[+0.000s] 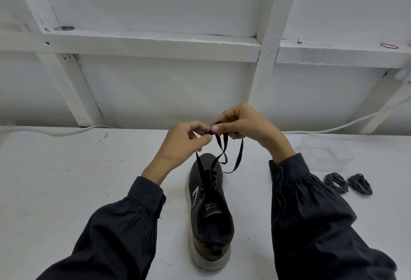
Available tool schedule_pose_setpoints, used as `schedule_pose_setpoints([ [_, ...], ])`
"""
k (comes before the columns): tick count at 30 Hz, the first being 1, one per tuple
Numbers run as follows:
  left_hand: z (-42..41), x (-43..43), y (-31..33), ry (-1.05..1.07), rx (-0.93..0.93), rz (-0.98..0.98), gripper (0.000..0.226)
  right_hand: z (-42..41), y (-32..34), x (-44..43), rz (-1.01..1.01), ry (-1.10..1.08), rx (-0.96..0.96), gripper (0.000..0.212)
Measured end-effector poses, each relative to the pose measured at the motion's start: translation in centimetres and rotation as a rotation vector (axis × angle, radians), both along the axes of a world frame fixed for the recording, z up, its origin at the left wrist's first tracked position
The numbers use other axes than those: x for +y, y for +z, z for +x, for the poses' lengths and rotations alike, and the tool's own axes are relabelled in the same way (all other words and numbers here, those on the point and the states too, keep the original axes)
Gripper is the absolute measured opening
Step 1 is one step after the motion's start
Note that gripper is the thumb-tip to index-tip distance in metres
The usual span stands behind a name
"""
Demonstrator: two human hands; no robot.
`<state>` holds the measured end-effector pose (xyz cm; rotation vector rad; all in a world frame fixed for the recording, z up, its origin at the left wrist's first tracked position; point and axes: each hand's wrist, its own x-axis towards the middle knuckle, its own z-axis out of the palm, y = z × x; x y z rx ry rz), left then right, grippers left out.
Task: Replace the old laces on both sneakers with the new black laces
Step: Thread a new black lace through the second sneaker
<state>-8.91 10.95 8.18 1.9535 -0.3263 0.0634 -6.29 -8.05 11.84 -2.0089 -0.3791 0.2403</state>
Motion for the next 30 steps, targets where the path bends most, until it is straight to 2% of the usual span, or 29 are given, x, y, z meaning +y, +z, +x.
schedule_pose_setpoints([
  [4,-0.1,-0.1,-0.7,0.052,-0.098,-0.027,0.015,-0.3,0.0,-0.1,-0.135,0.111,0.083,0.026],
  [10,-0.8,-0.8,-2.2,0.125,-0.167,-0.020,0.021,-0.4,-0.5,0.0,0.093,0.091,0.107,0.023],
  [13,-1.2,-1.2,-2.7,0.104,-0.120,-0.119,0.007,-0.5,-0.8,0.1,0.158,0.085,0.129,0.026],
  [18,-1.6,-1.2,-2.4,0.022,-0.023,-0.137,0.016,-0.6,-1.2,0.1,0.226,0.019,0.155,0.027],
  [23,-1.3,0.5,-1.2,0.145,0.172,-0.517,0.022,-0.7,-1.4,-0.4,0.216,-0.043,0.164,0.016],
  [24,-1.1,1.1,-1.0,0.176,0.188,-0.540,0.026,-0.7,-1.5,-0.5,0.213,-0.051,0.166,0.014],
  [28,-0.5,3.7,-1.5,0.333,0.132,-0.468,0.042,-0.8,-1.6,-0.6,0.208,-0.069,0.164,0.015],
  [30,0.1,4.7,-2.4,0.413,0.058,-0.321,0.039,-0.9,-1.6,-0.3,0.213,-0.059,0.164,0.015],
])
